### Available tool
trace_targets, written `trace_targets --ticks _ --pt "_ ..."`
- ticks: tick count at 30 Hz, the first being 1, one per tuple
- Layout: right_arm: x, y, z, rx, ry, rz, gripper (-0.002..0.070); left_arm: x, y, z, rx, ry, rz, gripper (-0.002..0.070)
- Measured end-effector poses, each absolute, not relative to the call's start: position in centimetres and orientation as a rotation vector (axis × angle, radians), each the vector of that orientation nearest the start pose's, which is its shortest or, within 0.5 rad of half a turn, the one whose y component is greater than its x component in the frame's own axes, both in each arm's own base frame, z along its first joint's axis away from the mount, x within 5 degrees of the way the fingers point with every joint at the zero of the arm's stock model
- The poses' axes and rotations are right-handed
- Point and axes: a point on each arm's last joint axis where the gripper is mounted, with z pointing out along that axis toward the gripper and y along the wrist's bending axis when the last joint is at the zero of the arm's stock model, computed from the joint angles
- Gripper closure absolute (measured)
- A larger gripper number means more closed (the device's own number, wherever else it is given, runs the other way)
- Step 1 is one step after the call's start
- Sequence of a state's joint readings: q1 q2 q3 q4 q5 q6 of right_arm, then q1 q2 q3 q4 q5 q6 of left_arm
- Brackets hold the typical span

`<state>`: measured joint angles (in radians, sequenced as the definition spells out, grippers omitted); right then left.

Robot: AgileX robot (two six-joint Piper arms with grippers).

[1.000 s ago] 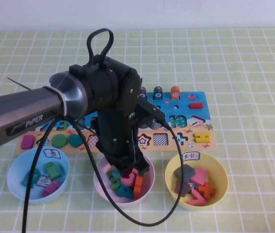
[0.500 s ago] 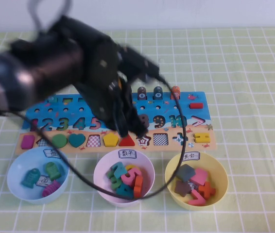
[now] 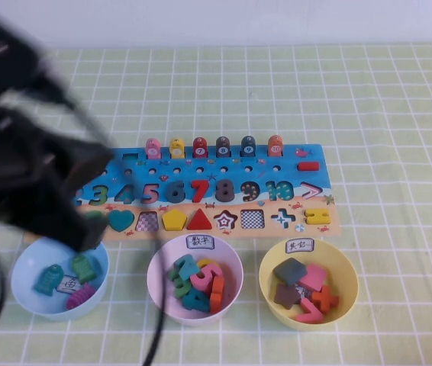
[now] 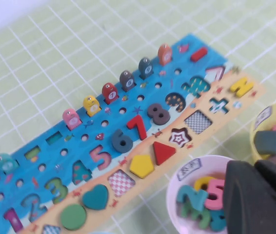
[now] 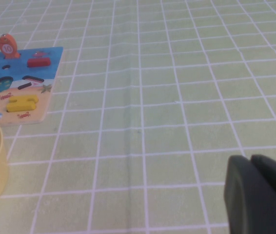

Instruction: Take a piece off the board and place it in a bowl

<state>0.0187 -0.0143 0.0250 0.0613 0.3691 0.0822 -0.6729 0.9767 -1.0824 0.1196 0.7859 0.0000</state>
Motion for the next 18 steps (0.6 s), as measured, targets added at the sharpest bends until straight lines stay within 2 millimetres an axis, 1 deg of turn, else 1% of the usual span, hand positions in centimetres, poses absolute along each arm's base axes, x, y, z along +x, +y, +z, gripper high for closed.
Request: trace_targets --ticks 2,4,6,8,11,13,16,18 --pt "5.2 0.3 17.2 0.097 1.862 0.13 0.0694 13.6 -9.9 38.9 0.702 2.001 -0.288 0.0676" --pt "5.2 0.3 17.2 0.097 1.862 0.13 0.0694 12.3 -8.9 37.9 0.655 1.987 -0.324 0.0676" --pt "5.2 0.3 17.2 0.097 1.862 0.13 0.0694 11.1 -7.9 36.8 0.619 1.982 -0.34 0.0676" --pt "5.2 0.3 17.2 0.097 1.862 0.13 0.0694 10.3 -7.2 35.3 0.587 2.008 -0.351 0.0676" --pt "5.2 0.3 17.2 0.097 1.862 0.13 0.0694 9.8 -6.8 33.6 0.554 2.051 -0.366 0.0676" --pt "5.2 0.3 17.2 0.097 1.862 0.13 0.0694 9.8 -6.7 32.8 0.549 2.082 -0.356 0.0676" --pt "5.2 0.3 17.2 0.097 1.862 0.13 0.0694 9.9 -6.4 32.5 0.562 2.099 -0.3 0.0676" --pt "5.2 0.3 17.2 0.097 1.862 0.13 0.0694 9.8 -6.4 32.4 0.562 2.108 -0.295 0.0676"
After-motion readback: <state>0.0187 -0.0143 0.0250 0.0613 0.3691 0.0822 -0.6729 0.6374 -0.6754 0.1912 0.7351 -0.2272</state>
